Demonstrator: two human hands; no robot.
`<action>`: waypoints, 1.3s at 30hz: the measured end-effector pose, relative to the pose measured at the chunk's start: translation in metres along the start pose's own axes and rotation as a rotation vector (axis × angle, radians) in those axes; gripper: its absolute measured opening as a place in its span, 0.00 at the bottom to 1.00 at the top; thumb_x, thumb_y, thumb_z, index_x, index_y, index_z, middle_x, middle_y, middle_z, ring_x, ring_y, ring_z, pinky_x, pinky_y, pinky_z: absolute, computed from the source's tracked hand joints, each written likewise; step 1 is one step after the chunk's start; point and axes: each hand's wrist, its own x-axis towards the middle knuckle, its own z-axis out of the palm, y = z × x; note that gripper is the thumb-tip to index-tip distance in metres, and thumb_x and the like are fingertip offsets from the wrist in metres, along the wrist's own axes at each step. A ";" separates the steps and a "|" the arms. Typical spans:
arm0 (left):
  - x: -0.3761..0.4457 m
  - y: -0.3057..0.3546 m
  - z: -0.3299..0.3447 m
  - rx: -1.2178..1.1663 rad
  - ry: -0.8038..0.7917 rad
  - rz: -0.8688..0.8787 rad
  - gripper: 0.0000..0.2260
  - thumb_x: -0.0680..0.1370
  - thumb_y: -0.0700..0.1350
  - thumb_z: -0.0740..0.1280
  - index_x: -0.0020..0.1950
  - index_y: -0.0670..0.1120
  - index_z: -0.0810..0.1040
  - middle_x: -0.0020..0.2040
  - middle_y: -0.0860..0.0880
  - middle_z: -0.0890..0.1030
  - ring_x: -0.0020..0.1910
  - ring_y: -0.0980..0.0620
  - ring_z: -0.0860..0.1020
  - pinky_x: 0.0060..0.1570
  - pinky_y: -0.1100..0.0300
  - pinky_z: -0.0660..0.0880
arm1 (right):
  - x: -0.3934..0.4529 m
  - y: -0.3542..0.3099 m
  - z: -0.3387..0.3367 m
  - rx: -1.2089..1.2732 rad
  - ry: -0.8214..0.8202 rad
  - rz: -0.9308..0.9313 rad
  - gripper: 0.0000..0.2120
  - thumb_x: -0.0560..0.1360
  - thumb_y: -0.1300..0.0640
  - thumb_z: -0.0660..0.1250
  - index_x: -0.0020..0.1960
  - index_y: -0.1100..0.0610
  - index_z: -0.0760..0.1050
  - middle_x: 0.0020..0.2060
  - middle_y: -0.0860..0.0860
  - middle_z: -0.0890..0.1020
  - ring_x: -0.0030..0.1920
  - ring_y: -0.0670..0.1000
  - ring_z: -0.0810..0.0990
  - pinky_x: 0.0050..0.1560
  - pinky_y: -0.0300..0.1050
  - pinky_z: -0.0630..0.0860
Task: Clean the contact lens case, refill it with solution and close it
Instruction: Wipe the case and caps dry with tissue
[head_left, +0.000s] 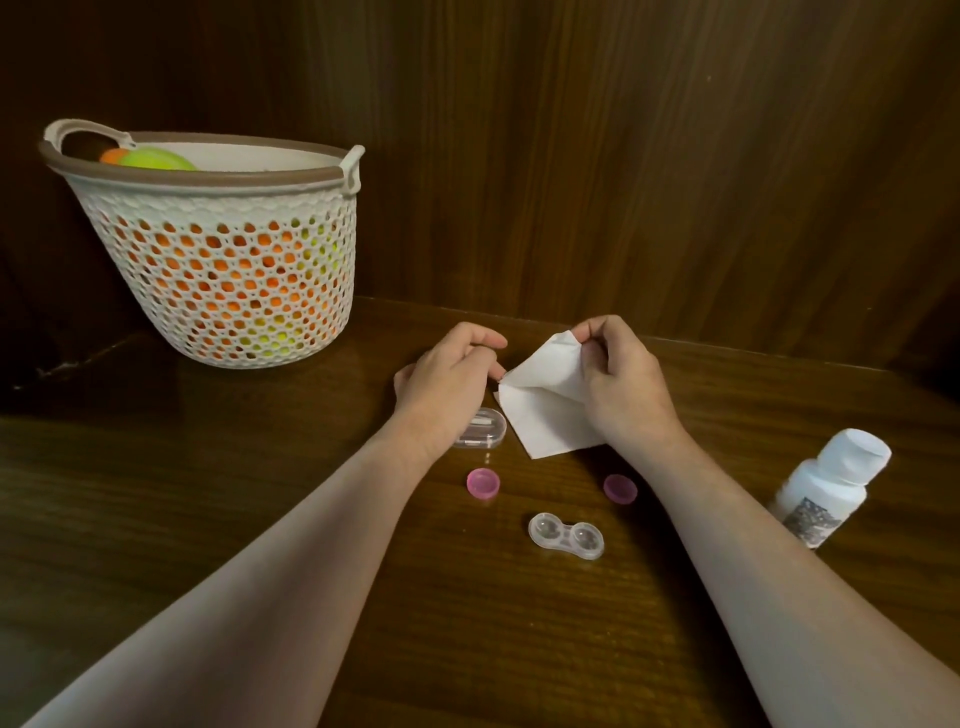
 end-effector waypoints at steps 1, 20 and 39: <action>0.000 0.000 0.000 0.007 -0.001 0.005 0.13 0.87 0.50 0.55 0.56 0.64 0.77 0.49 0.66 0.83 0.58 0.63 0.70 0.76 0.45 0.54 | 0.000 0.000 0.000 -0.003 0.004 -0.002 0.09 0.90 0.57 0.56 0.61 0.47 0.74 0.61 0.46 0.77 0.53 0.42 0.75 0.41 0.35 0.70; -0.003 0.000 -0.003 -0.136 -0.044 -0.081 0.22 0.77 0.63 0.57 0.53 0.59 0.89 0.61 0.59 0.86 0.72 0.48 0.73 0.77 0.38 0.62 | 0.001 0.002 0.000 0.003 0.043 -0.009 0.11 0.89 0.56 0.56 0.56 0.42 0.73 0.53 0.36 0.76 0.52 0.41 0.76 0.40 0.34 0.69; -0.002 -0.005 -0.001 -0.138 0.012 -0.045 0.25 0.78 0.67 0.56 0.47 0.57 0.90 0.43 0.63 0.88 0.58 0.57 0.82 0.77 0.37 0.61 | 0.001 0.003 0.001 -0.006 0.050 -0.036 0.11 0.89 0.57 0.57 0.57 0.43 0.74 0.56 0.41 0.78 0.53 0.42 0.76 0.41 0.36 0.71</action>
